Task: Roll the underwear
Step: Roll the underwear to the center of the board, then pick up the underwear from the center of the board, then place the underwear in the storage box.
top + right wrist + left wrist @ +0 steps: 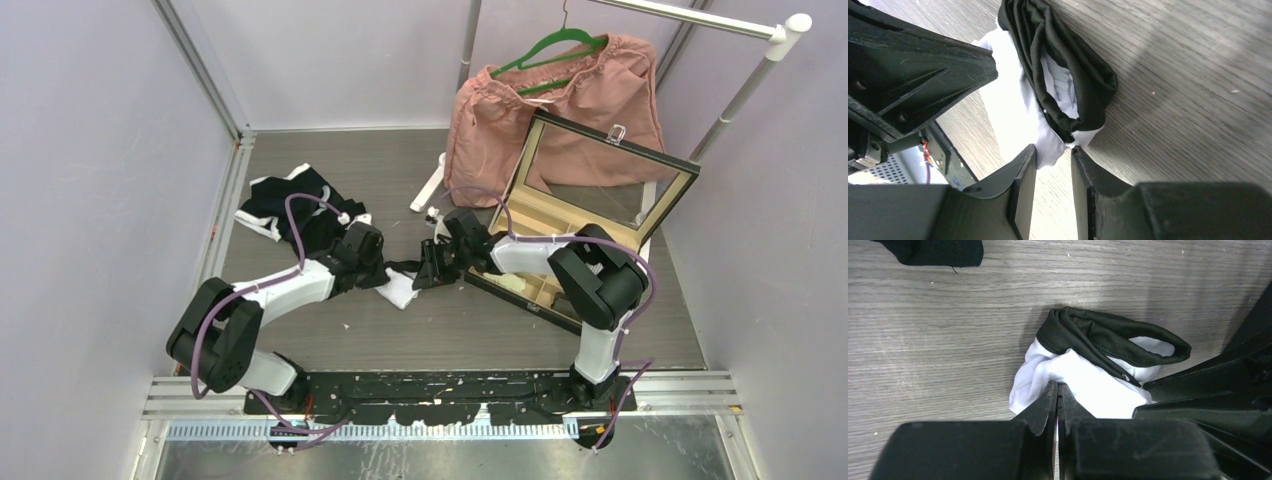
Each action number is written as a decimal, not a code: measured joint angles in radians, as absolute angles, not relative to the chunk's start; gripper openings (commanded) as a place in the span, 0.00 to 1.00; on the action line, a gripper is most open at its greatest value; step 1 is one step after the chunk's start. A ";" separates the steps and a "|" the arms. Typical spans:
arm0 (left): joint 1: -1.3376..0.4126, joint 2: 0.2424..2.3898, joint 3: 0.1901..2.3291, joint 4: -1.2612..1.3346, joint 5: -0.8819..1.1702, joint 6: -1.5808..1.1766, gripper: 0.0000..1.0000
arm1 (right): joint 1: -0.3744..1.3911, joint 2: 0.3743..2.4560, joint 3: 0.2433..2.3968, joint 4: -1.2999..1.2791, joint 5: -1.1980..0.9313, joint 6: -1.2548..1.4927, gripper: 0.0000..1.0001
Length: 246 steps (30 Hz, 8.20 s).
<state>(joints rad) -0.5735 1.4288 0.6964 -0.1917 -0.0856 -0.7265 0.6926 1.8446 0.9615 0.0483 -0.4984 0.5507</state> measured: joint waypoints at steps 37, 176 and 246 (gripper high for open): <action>-0.574 1.045 0.549 -0.247 0.029 -0.766 0.01 | 0.801 1.818 1.107 -0.271 -0.278 0.267 0.39; -0.463 0.957 0.590 -0.377 0.046 -0.728 0.01 | 0.985 1.562 0.788 0.249 -0.030 -0.022 0.01; -0.463 1.055 0.601 -0.376 0.265 -0.691 0.01 | 0.489 1.272 0.966 -0.562 0.289 -0.712 0.01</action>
